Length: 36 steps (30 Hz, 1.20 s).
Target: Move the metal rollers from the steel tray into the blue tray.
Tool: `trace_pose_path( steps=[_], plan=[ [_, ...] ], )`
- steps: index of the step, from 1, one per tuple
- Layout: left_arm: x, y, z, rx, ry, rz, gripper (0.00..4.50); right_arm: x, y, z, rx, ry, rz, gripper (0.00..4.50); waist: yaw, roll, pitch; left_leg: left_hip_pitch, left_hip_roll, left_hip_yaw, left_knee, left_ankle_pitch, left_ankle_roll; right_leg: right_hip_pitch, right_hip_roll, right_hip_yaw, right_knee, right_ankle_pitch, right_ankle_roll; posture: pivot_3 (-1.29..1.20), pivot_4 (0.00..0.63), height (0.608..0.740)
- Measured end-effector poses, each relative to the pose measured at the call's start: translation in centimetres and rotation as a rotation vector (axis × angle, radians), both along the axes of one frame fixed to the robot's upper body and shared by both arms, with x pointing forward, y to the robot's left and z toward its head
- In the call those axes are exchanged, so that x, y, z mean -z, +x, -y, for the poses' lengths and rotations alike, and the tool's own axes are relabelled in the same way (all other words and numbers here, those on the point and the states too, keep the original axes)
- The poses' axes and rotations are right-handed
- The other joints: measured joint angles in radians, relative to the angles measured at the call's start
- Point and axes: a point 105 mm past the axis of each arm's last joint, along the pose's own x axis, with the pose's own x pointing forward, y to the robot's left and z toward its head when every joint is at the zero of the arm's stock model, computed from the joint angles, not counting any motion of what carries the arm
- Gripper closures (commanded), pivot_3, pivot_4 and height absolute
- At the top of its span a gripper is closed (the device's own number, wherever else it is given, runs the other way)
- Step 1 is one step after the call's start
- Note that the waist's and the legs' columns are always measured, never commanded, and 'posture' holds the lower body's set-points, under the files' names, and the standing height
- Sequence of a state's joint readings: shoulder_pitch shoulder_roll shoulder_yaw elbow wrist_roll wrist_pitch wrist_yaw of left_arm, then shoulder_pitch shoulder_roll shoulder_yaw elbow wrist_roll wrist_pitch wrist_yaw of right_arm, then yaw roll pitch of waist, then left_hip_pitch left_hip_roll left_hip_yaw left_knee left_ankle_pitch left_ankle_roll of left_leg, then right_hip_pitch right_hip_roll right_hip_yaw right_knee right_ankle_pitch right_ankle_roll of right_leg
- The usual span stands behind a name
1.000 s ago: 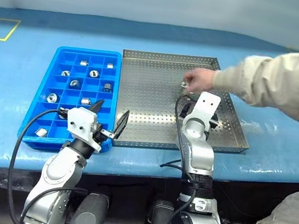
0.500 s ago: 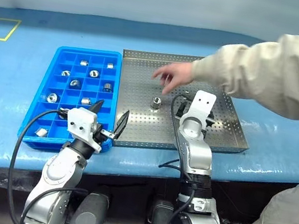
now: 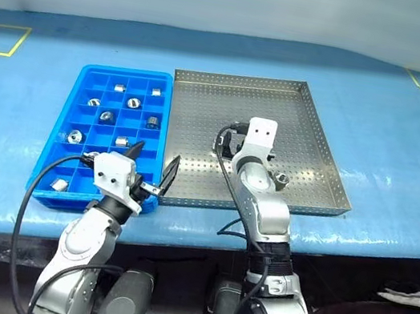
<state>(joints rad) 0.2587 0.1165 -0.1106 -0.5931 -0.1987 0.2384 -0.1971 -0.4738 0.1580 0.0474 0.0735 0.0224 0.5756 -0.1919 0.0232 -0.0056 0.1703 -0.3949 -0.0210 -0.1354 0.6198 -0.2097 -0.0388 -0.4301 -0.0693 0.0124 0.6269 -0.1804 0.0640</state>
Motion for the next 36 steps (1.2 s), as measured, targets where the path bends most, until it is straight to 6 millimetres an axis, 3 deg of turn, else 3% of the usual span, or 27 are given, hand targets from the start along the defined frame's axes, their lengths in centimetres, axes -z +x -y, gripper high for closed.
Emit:
trace_pose_path(
  steps=[9, 16, 19, 25, 26, 32, 36],
  plan=[
    [0.2, -0.1, 0.0, -0.012, -0.004, -0.009, 0.00, 1.3, 1.3, -1.8, -0.081, -0.031, -0.021, 0.02, 0.016, 0.000, 0.000, 0.000, 0.000, 0.000, -0.001, 0.000, 0.000, 0.000, 0.000, 0.000, 0.000, 0.000, 0.000, 0.29, 0.150, 0.740],
    [0.6, -0.3, -0.2, -0.030, -0.007, -0.027, 0.00, 3.7, 1.6, -2.0, -0.099, -0.044, -0.088, 0.02, 0.021, 0.000, 0.000, 0.000, 0.000, 0.000, -0.001, 0.000, 0.000, 0.000, 0.000, 0.000, 0.000, 0.000, 0.000, 0.30, 0.150, 0.740],
    [0.7, -0.4, -0.3, -0.033, -0.008, -0.030, 0.00, 4.4, 1.5, -1.9, -0.098, -0.034, -0.112, 0.60, 0.021, 0.000, 0.000, 0.000, 0.000, 0.000, -0.001, 0.000, 0.000, -0.001, 0.000, 0.000, 0.000, 0.000, 0.000, 0.30, 0.150, 0.740],
    [0.8, -0.4, -0.3, -0.039, -0.008, -0.033, 0.00, 4.4, 1.6, -1.6, -0.090, -0.016, -0.119, 2.61, 0.021, 0.000, 0.000, 0.000, 0.000, 0.000, -0.001, 0.000, 0.000, 0.000, 0.000, 0.000, 0.000, 0.000, 0.000, 0.30, 0.150, 0.740],
    [0.8, -0.4, -0.3, -0.039, -0.008, -0.033, 0.00, 4.4, 1.6, -1.7, -0.092, -0.016, -0.119, 2.76, 0.021, 0.000, 0.000, 0.000, 0.000, 0.000, -0.001, 0.000, 0.000, 0.000, 0.000, 0.000, 0.000, 0.000, 0.000, 0.30, 0.150, 0.740],
    [0.8, -0.4, -0.6, -0.061, -0.015, -0.033, 0.00, 3.3, 0.7, -2.6, -0.154, 0.004, -0.107, 2.75, 0.021, 0.000, 0.000, -0.001, 0.000, 0.000, -0.003, 0.000, 0.000, -0.002, 0.000, 0.000, -0.001, -0.001, -0.001, 0.32, 0.150, 0.740],
    [0.4, -0.5, -1.8, -0.138, -0.033, -0.014, 0.00, 0.3, -0.3, -5.3, -0.299, 0.016, -0.024, 2.75, 0.024, 0.000, 0.000, -0.001, 0.000, -0.001, -0.004, 0.000, 0.000, -0.002, 0.000, 0.000, 0.000, -0.001, -0.001, 0.34, 0.150, 0.740]
  ],
)
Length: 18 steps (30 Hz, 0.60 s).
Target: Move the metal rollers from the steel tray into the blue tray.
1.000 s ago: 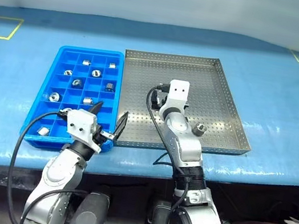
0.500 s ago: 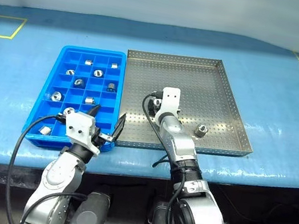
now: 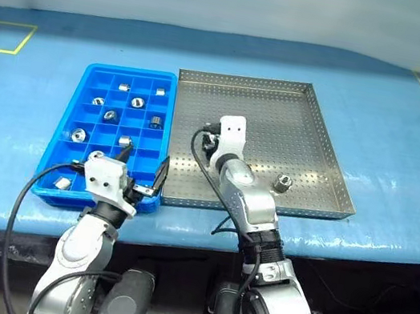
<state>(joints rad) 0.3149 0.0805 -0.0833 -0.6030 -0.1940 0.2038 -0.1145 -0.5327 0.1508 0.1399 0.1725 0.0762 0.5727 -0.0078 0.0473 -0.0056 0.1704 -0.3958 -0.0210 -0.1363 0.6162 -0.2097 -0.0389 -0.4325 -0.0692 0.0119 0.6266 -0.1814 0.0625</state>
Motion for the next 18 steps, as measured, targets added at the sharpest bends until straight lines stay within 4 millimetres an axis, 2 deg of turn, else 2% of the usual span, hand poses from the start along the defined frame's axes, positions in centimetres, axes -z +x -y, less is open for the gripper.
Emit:
trace_pose_path(
  steps=[3, 7, 12, 18],
  plan=[
    [-0.6, -0.4, -1.5, -0.076, 0.002, 0.024, 0.00, -2.2, -1.1, -2.0, -0.120, 0.039, 0.053, 2.75, 0.008, 0.000, 0.000, 0.000, 0.000, 0.000, 0.000, 0.000, 0.000, 0.000, 0.000, 0.000, 0.000, 0.000, 0.000, 0.37, 0.150, 0.740],
    [-0.8, -1.6, -3.2, -0.146, 0.025, 0.032, 0.00, -3.1, -2.7, -4.5, -0.268, 0.044, 0.071, 2.75, 0.023, 0.000, 0.000, -0.001, 0.000, 0.000, -0.001, 0.000, 0.000, -0.001, 0.000, 0.000, -0.001, 0.000, 0.000, 0.40, 0.150, 0.740],
    [-0.5, -3.3, -5.0, -0.213, 0.061, 0.011, 0.00, -2.8, -4.6, -7.0, -0.420, 0.024, 0.058, 2.75, 0.053, 0.000, 0.000, -0.003, 0.000, 0.000, -0.001, 0.000, 0.000, -0.004, 0.000, -0.001, -0.001, -0.001, -0.001, 0.44, 0.150, 0.740],
    [-0.1, -3.9, -5.6, -0.248, 0.064, -0.010, 0.00, -2.2, -6.2, -8.8, -0.541, -0.002, 0.028, 2.75, 0.100, -0.001, 0.000, -0.006, 0.000, 0.000, -0.001, 0.000, -0.001, -0.007, 0.000, -0.001, 0.000, -0.001, -0.001, 0.46, 0.150, 0.740]
  ],
)
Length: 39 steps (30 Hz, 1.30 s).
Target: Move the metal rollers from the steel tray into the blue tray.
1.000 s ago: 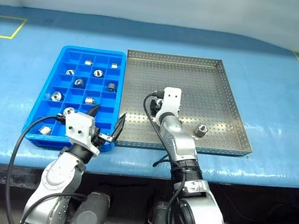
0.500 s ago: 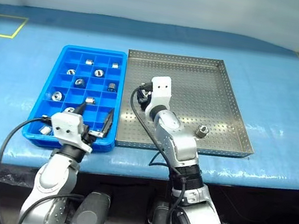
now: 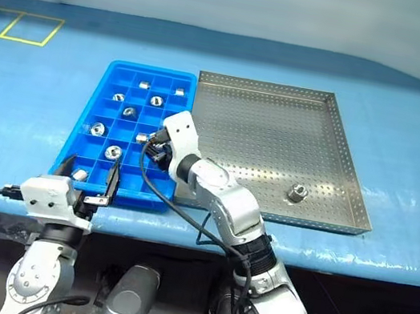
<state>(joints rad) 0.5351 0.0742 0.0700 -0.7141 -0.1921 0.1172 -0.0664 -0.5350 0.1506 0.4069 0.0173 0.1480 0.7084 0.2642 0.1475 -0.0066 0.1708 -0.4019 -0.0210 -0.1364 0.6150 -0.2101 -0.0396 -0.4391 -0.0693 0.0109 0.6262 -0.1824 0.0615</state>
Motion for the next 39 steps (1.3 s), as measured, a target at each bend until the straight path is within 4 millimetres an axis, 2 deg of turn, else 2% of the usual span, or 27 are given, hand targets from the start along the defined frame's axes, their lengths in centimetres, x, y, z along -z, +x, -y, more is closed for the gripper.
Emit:
trace_pose_path(
  steps=[7, 15, 16, 21, 23, 26, 30, 32, 36, 39],
  plan=[
    [-0.3, 0.3, 0.7, 0.022, 0.005, 0.014, 0.00, 0.3, 0.2, 0.5, 0.021, 0.005, -0.015, 2.75, 0.038, 0.000, 0.000, -0.003, 0.000, 0.001, 0.000, 0.000, 0.000, -0.004, 0.000, 0.000, 0.000, 0.000, 0.000, 0.42, 0.150, 0.740],
    [-1.0, 1.1, 1.5, 0.070, 0.005, 0.049, 0.00, 0.8, 0.7, 2.6, 0.079, 0.003, -0.040, 0.15, 0.047, 0.000, 0.000, -0.004, 0.000, 0.001, 0.000, 0.000, -0.001, -0.005, 0.000, 0.000, 0.000, 0.000, 0.000, 0.37, 0.150, 0.740],
    [-1.1, 1.2, 1.6, 0.077, 0.004, 0.052, 0.00, 0.8, 0.7, 2.9, 0.087, 0.000, -0.040, 0.02, 0.047, 0.000, 0.000, -0.004, 0.000, 0.001, 0.000, 0.000, -0.001, -0.005, 0.000, 0.000, 0.000, 0.000, 0.000, 0.37, 0.150, 0.740],
    [-1.2, 1.5, 1.9, 0.096, 0.002, 0.053, 0.00, 0.7, 1.0, 4.4, 0.157, 0.013, -0.045, 0.02, 0.036, 0.000, 0.000, -0.004, 0.000, 0.002, 0.001, 0.000, -0.001, -0.004, 0.000, 0.000, 0.000, 0.000, 0.000, 0.32, 0.150, 0.740],
    [-1.1, 1.6, 2.0, 0.106, 0.002, 0.051, 0.00, 0.4, 1.7, 5.5, 0.255, 0.019, -0.028, 0.02, 0.032, 0.000, 0.000, -0.004, 0.000, 0.002, 0.001, 0.000, -0.001, -0.004, 0.000, 0.000, 0.001, 0.000, 0.000, 0.31, 0.150, 0.740],
    [-1.3, 2.1, 2.6, 0.144, 0.003, 0.057, 0.00, 0.2, 3.3, 9.4, 0.502, 0.004, -0.010, 0.02, 0.030, 0.000, 0.000, -0.004, 0.000, 0.002, 0.002, 0.001, -0.001, -0.004, 0.000, 0.000, 0.001, 0.001, 0.001, 0.28, 0.150, 0.740],
    [-0.7, 2.5, 3.5, 0.219, 0.031, 0.032, 0.00, 1.0, 3.5, 13.3, 0.642, -0.040, -0.064, 0.02, 0.000, 0.000, 0.000, -0.005, 0.000, 0.002, 0.003, 0.001, -0.001, -0.004, 0.000, 0.001, 0.000, 0.001, 0.001, 0.21, 0.150, 0.740],
    [-0.7, 2.7, 4.7, 0.311, 0.065, 0.024, 0.00, 1.2, 3.1, 15.3, 0.682, -0.093, -0.070, 0.02, -0.017, 0.000, 0.000, -0.005, 0.000, 0.002, 0.003, 0.001, -0.001, -0.004, 0.000, 0.001, 0.001, 0.001, 0.001, 0.19, 0.150, 0.740],
    [-0.9, 3.0, 6.5, 0.448, 0.089, 0.031, 0.00, 1.0, 2.5, 18.1, 0.746, -0.148, -0.093, 0.02, -0.067, 0.000, -0.001, -0.005, 0.000, 0.002, 0.004, 0.001, -0.001, -0.003, 0.000, 0.001, 0.001, 0.001, 0.001, 0.14, 0.150, 0.740],
    [-0.8, 3.0, 7.8, 0.533, 0.079, 0.025, 0.00, 0.8, 2.2, 18.9, 0.774, -0.156, -0.108, 0.02, -0.107, 0.000, -0.001, -0.004, 0.000, 0.002, 0.004, 0.001, -0.001, -0.002, 0.000, 0.001, 0.002, 0.001, 0.001, 0.13, 0.150, 0.740]
  ],
)
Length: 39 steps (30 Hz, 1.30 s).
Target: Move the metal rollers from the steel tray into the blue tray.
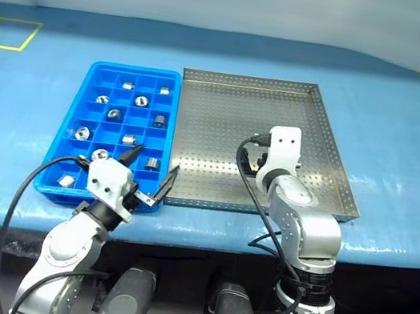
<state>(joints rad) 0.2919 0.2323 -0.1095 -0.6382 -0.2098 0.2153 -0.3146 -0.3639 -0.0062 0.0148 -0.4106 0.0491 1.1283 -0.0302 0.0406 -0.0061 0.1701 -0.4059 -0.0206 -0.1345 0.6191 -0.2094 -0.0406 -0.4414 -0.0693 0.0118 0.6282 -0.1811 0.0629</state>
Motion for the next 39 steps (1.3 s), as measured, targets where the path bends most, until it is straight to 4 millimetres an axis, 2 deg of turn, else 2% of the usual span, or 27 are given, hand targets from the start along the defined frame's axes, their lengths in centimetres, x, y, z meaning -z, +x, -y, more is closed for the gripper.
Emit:
trace_pose_path(
  steps=[7, 13, 18, 22, 24, 28, 31, 33, 36, 39],
  plan=[
    [0.5, -0.8, 3.4, 0.230, 0.007, -0.040, 0.00, 1.8, -1.0, 2.3, 0.110, -0.018, -0.097, 0.02, -0.031, 0.000, 0.000, 0.001, 0.000, 0.000, 0.002, 0.000, 0.000, 0.002, 0.000, 0.000, 0.000, 0.001, 0.001, 0.11, 0.150, 0.740],
    [0.7, -1.0, 4.0, 0.264, 0.005, -0.053, 0.00, 2.7, -1.5, 4.1, 0.210, -0.014, -0.144, 0.02, -0.043, 0.000, 0.000, 0.006, 0.000, 0.000, 0.002, 0.000, 0.000, 0.007, 0.000, 0.000, 0.000, 0.001, 0.001, 0.11, 0.150, 0.740],
    [0.7, -1.0, 4.1, 0.263, -0.001, -0.056, 0.00, 3.4, -1.6, 4.1, 0.226, 0.028, -0.181, 0.02, -0.051, 0.000, 0.000, 0.008, 0.000, 0.000, 0.002, 0.000, 0.001, 0.009, 0.000, 0.000, 0.000, 0.001, 0.001, 0.12, 0.150, 0.740],
    [1.1, -1.0, 4.2, 0.253, -0.010, -0.072, 0.00, 3.9, -1.5, 3.8, 0.219, 0.055, -0.202, 0.87, -0.051, 0.000, 0.000, 0.009, 0.000, 0.000, 0.002, 0.000, 0.001, 0.010, 0.000, 0.000, 0.000, 0.001, 0.001, 0.15, 0.150, 0.740],
    [1.3, -0.9, 4.2, 0.242, -0.012, -0.081, 0.00, 3.9, -1.3, 3.6, 0.209, 0.059, -0.203, 1.60, -0.051, 0.000, 0.000, 0.011, 0.000, -0.001, 0.002, 0.000, 0.001, 0.011, 0.000, 0.000, 0.000, 0.001, 0.001, 0.16, 0.150, 0.740],
    [1.5, -0.9, 4.0, 0.214, -0.019, -0.088, 0.00, 3.9, -1.1, 3.4, 0.191, 0.057, -0.199, 2.79, -0.050, 0.000, 0.000, 0.012, 0.000, -0.001, 0.003, 0.000, 0.001, 0.012, 0.000, 0.000, 0.000, 0.001, 0.001, 0.20, 0.150, 0.740],
    [1.4, -0.7, 3.4, 0.153, -0.060, -0.086, 0.00, 3.9, -1.0, 3.1, 0.173, 0.047, -0.193, 2.81, -0.050, 0.000, 0.000, 0.012, 0.001, -0.001, 0.003, 0.000, 0.001, 0.012, 0.000, 0.000, 0.000, 0.001, 0.001, 0.22, 0.150, 0.740],
    [1.2, -0.4, 2.4, 0.073, -0.102, -0.081, 0.00, 3.8, -0.5, 2.2, 0.129, 0.040, -0.178, 2.81, -0.049, 0.000, 0.000, 0.012, 0.001, -0.001, 0.003, 0.000, 0.001, 0.012, 0.000, 0.000, 0.000, 0.001, 0.001, 0.24, 0.150, 0.740],
    [0.6, 0.2, 0.2, -0.066, -0.130, -0.045, 0.00, 3.3, 0.2, -0.3, 0.027, 0.067, -0.146, 2.81, -0.042, 0.001, 0.000, 0.011, 0.002, -0.002, 0.001, 0.000, 0.001, 0.011, 0.000, -0.002, 0.000, 0.001, 0.001, 0.29, 0.150, 0.740],
    [-0.2, 0.4, -1.6, -0.163, -0.141, 0.001, 0.00, 1.0, 1.0, -2.9, -0.098, 0.079, -0.040, 2.81, -0.025, 0.001, 0.000, 0.010, 0.001, -0.002, 0.000, 0.000, 0.001, 0.010, 0.000, -0.002, -0.001, 0.000, 0.001, 0.32, 0.150, 0.740]
  ],
)
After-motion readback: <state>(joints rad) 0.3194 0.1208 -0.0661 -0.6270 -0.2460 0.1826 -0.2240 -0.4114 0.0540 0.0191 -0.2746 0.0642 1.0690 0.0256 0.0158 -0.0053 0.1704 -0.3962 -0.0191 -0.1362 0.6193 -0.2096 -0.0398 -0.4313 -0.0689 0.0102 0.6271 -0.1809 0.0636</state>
